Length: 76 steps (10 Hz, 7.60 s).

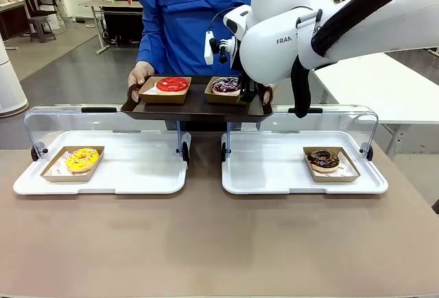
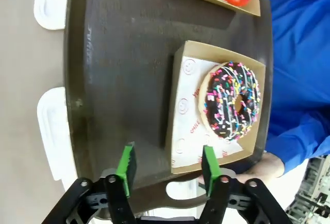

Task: Provide the desired donut to the person.
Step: Place the picked Paper togo box onto the Handle tray extended by the person.

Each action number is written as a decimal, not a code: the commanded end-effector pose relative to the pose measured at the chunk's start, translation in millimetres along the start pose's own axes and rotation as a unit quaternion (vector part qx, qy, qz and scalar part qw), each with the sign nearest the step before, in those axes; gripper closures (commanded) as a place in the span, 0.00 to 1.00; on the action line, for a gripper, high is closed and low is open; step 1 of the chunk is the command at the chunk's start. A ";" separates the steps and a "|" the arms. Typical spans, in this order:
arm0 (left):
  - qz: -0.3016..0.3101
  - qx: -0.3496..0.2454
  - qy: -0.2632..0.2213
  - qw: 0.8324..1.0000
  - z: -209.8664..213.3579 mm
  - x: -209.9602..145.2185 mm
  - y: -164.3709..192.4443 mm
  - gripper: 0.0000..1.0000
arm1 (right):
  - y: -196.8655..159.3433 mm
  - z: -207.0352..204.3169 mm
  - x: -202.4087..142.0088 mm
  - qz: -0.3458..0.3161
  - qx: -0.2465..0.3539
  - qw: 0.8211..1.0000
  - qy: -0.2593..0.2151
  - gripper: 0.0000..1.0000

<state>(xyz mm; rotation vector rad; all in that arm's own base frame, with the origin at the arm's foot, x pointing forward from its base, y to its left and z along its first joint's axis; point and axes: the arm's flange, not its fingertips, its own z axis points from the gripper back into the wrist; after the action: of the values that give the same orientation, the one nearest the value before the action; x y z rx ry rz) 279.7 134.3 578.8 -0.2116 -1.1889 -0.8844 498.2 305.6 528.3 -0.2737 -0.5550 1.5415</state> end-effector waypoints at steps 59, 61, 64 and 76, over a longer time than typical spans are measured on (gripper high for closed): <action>0.000 0.001 0.001 1.000 -0.4 -0.5 -0.2 0.00 | 96.3 198.3 -352.8 -0.288 -0.003 0.907 -0.308 0.00; 0.000 0.001 0.001 1.000 -0.4 -0.5 -0.2 0.00 | 96.3 198.3 -352.8 -0.288 -0.003 0.907 -0.308 0.00; 0.000 0.001 0.001 1.000 -0.4 -0.5 -0.2 0.00 | 96.3 198.3 -352.8 -0.288 -0.003 0.907 -0.308 0.00; 0.000 0.001 0.001 1.000 -0.4 -0.5 -0.2 0.00 | 96.3 198.3 -352.8 -0.288 -0.003 0.907 -0.308 0.00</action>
<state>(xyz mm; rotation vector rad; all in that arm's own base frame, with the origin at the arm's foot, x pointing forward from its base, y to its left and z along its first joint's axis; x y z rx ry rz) 279.7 134.8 579.1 -0.2116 -1.1898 -0.8837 336.6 -73.7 590.8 0.3648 -1.0279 1.0181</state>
